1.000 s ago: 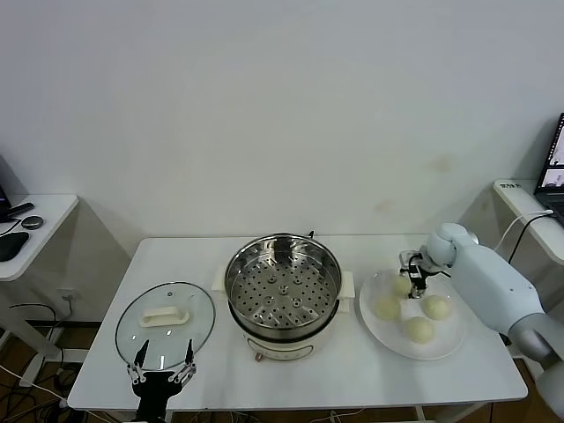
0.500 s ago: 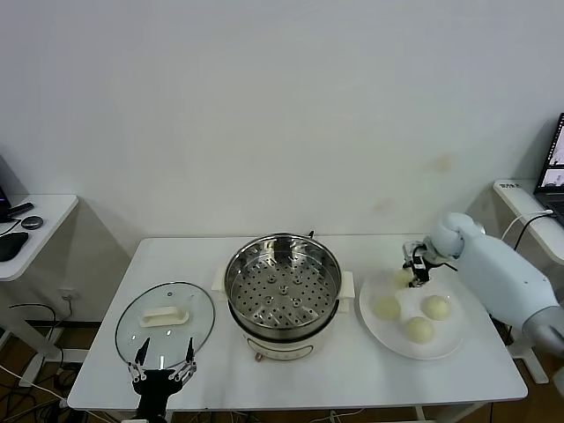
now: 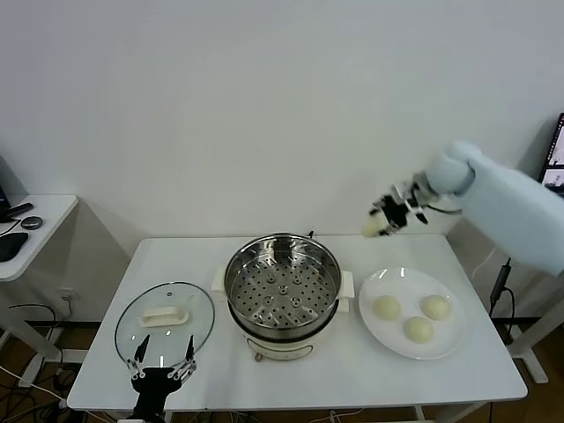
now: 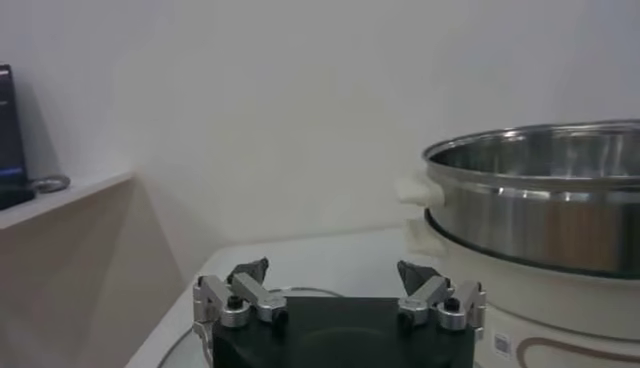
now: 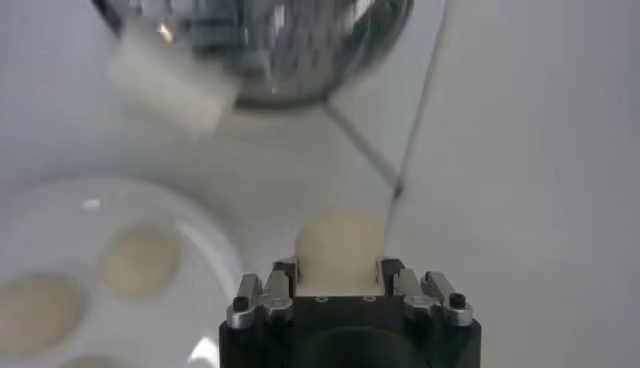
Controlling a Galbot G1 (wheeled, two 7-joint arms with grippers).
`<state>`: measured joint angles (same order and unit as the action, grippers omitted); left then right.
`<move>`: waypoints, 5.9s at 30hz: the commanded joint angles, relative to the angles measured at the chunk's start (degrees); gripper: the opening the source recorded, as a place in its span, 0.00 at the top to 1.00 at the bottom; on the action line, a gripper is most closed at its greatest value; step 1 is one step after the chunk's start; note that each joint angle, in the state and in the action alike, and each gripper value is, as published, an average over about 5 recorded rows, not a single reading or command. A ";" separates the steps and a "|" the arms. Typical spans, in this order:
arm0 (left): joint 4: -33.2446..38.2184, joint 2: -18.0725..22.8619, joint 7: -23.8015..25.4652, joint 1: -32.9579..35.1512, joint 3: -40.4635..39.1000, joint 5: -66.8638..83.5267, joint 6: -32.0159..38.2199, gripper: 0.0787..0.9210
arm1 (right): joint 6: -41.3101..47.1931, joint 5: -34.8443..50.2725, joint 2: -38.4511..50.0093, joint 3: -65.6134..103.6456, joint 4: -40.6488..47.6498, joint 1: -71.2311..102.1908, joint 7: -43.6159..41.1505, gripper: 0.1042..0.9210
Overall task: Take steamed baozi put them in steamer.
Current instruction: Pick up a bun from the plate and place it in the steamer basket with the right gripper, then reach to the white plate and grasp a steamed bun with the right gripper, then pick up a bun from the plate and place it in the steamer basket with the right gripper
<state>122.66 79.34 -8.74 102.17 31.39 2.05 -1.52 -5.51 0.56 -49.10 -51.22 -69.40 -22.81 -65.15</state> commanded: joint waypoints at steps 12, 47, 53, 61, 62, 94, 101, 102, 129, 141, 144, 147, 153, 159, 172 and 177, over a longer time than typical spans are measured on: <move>3.29 0.91 0.16 -0.15 2.83 0.30 -0.25 0.12 | -26.21 -6.22 -28.39 -17.58 2.01 -7.26 0.26 0.49; 2.15 1.60 -0.01 -1.21 3.78 0.69 -0.54 0.12 | -40.65 -25.92 -30.05 -8.74 17.72 2.91 7.13 0.29; 2.71 1.39 0.05 -1.27 3.71 0.73 -0.84 0.12 | -30.55 -9.30 -23.14 -13.17 6.05 -4.49 3.58 0.13; 3.04 0.18 0.13 -1.86 3.79 1.34 -1.32 0.12 | -0.57 10.74 -5.40 -21.93 -13.98 -17.85 -0.56 0.12; 3.09 0.01 0.15 -2.05 3.78 1.44 -1.41 0.12 | 3.47 11.84 -3.45 -22.75 -15.90 -19.04 -0.84 0.12; 2.70 -0.24 0.45 -2.20 3.92 0.82 -1.95 0.12 | 20.52 -7.59 12.59 0.12 -6.11 20.17 1.21 0.12; 2.21 0.05 0.52 -2.30 3.74 0.56 -1.94 0.12 | 19.28 -9.97 7.97 3.65 -1.36 25.24 2.95 0.12; 2.19 0.09 0.53 -2.32 3.72 0.50 -1.94 0.12 | 19.10 -10.29 7.36 3.88 -0.82 25.60 3.05 0.12; 2.12 0.37 0.51 -2.16 4.07 0.44 -1.82 0.12 | 17.80 -12.91 0.56 5.86 5.49 25.97 2.77 0.37; 2.85 -0.30 0.62 -2.47 3.59 0.72 -1.95 0.12 | 21.24 -0.19 8.46 -3.37 -6.14 7.45 -0.14 0.45; 2.68 -0.68 0.67 -3.04 3.44 1.09 -2.00 0.12 | 23.57 6.74 10.14 -10.51 -10.72 -3.30 0.00 0.45; 2.42 -1.06 0.69 -3.72 3.18 1.37 -2.06 0.12 | 26.26 13.98 9.48 -18.05 -14.76 -15.30 0.45 0.45; 1.64 -1.79 0.71 -4.47 2.90 1.85 -2.01 0.12 | 32.00 26.12 2.91 -26.81 -20.28 -30.18 2.84 0.44; 0.98 -1.61 0.66 -5.01 3.31 2.62 -1.95 0.12 | 39.99 34.03 -6.51 -27.26 -22.83 -27.31 8.84 0.44; 0.33 -0.48 0.57 -5.80 4.05 2.36 -1.97 0.12 | 47.13 33.82 -24.32 -25.62 -12.00 -11.34 14.06 0.43; 0.25 -0.16 0.56 -5.83 4.23 2.29 -1.97 0.12 | 47.15 32.82 -27.63 -25.27 -7.86 -8.55 14.32 0.43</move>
<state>123.15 78.95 -8.15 96.41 35.32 4.39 -3.48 37.99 30.88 -67.19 -75.21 -82.58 -36.05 -53.07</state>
